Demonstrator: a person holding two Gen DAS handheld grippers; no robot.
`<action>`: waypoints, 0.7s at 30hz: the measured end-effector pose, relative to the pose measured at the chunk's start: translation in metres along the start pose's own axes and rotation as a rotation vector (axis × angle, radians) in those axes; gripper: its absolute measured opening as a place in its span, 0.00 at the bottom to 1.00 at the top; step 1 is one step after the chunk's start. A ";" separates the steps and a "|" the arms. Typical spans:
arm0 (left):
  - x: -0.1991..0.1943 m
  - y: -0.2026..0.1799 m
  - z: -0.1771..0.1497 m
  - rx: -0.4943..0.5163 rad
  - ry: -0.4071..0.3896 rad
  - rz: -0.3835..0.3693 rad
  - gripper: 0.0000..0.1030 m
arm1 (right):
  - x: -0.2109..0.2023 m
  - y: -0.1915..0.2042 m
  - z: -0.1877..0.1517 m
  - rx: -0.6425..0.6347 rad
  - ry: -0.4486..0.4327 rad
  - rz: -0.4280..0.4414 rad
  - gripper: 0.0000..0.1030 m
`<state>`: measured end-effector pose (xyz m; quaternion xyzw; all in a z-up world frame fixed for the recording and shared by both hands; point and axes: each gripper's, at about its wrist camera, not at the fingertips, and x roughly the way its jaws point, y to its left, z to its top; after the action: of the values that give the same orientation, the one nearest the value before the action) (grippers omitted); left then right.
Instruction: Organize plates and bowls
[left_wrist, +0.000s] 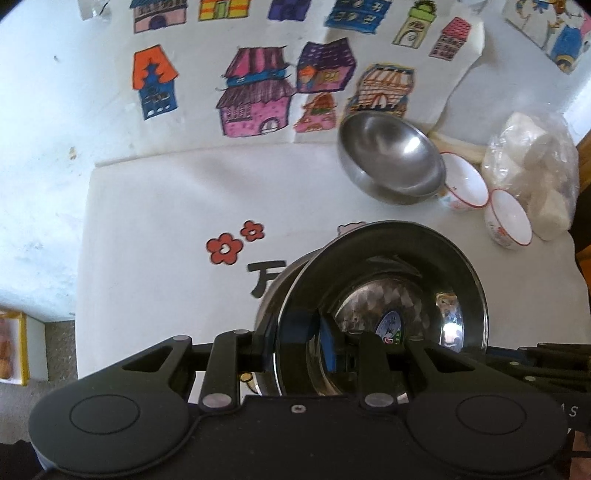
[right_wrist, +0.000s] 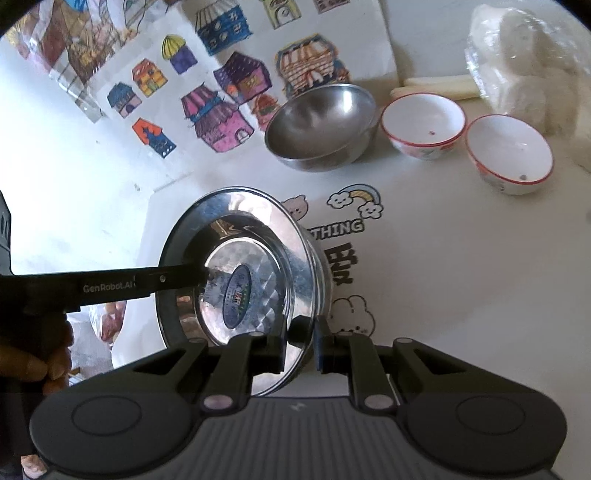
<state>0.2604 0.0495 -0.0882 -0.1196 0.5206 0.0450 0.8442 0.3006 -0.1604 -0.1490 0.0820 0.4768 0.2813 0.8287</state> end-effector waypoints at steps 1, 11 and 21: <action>0.001 0.001 0.000 -0.002 0.003 0.003 0.27 | 0.002 0.001 0.001 -0.002 0.006 -0.001 0.16; 0.010 0.006 0.000 0.002 0.042 0.025 0.27 | 0.016 0.004 0.004 -0.004 0.054 -0.003 0.17; 0.015 0.005 0.004 0.016 0.063 0.052 0.28 | 0.022 0.009 0.009 -0.015 0.089 -0.012 0.18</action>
<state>0.2695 0.0550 -0.1009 -0.1008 0.5501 0.0588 0.8269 0.3130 -0.1394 -0.1571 0.0603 0.5113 0.2833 0.8091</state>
